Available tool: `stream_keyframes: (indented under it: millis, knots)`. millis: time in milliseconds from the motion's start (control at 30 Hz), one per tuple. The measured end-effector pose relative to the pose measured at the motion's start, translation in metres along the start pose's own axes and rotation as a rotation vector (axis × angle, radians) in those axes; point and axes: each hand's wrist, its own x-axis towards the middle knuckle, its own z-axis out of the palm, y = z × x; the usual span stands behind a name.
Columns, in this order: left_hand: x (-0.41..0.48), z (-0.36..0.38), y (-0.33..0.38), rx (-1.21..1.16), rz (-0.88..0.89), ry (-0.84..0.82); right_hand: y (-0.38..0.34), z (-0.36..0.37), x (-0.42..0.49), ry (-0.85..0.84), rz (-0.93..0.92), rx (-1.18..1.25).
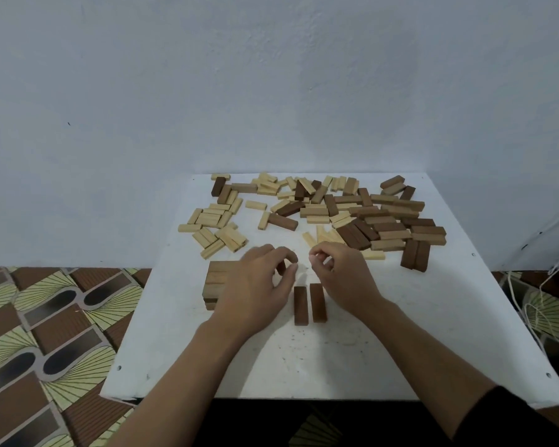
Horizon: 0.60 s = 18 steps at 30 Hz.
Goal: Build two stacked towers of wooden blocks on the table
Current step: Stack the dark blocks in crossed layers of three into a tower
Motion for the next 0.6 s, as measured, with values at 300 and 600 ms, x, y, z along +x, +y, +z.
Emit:
stream_keyframes:
  millis: [300, 600]
  knots:
    - [0.078, -0.018, -0.061, 0.114, -0.029, -0.146, 0.011, 0.008, 0.065, 0.001, -0.025, -0.088]
    - [0.140, 0.010, -0.098, 0.385, -0.008, -0.464, 0.029, 0.035, 0.125, -0.083, -0.101, -0.386]
